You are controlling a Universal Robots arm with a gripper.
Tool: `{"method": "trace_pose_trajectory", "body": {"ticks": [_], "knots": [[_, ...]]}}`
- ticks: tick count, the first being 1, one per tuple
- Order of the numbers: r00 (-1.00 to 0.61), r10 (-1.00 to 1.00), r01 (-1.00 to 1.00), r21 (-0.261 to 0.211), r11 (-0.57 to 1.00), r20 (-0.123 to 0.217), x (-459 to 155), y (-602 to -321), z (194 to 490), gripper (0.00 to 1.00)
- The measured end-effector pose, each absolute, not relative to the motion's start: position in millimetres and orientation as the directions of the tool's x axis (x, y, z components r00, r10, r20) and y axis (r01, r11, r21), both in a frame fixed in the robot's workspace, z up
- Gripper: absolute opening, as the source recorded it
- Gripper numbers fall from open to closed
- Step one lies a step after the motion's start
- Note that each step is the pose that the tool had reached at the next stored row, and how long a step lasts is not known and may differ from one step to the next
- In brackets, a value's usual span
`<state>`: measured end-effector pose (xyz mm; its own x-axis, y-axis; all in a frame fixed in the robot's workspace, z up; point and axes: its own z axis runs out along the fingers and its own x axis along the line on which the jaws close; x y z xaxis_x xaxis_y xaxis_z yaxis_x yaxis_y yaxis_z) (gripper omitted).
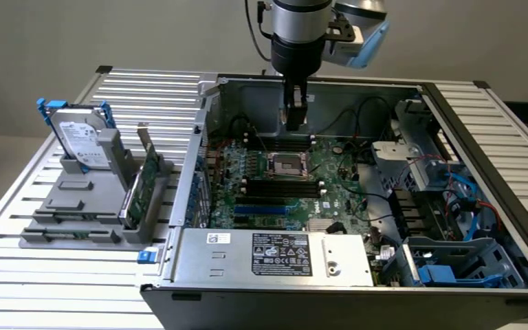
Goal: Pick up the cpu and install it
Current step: 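Place the cpu into insertion slot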
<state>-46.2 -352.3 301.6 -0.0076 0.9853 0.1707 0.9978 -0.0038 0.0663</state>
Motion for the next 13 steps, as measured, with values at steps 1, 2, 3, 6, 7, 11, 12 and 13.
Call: {"method": "trace_pose_trajectory", "body": {"ticks": [1, 2, 3, 6, 7, 11, 12, 13], "knots": [[-0.008, 0.985, 0.998, 0.066, -0.004, 0.171, -46, -352, 302, 0.55], [-0.008, 0.985, 0.998, 0.066, -0.004, 0.170, -46, -352, 301, 0.55], [-0.008, 0.985, 0.998, 0.066, -0.004, 0.170, -46, -352, 299, 0.55], [-0.008, 0.985, 0.998, 0.066, -0.004, 0.170, -46, -352, 294, 0.55], [-0.008, 0.985, 0.998, 0.066, -0.004, 0.170, -46, -352, 292, 0.55], [-0.008, 0.985, 0.998, 0.067, -0.004, 0.170, -46, -353, 285, 0.55], [-0.008, 0.985, 0.998, 0.067, -0.004, 0.170, -46, -353, 283, 0.55], [-0.008, 0.985, 0.998, 0.067, -0.004, 0.170, -46, -353, 281, 0.55]]}}
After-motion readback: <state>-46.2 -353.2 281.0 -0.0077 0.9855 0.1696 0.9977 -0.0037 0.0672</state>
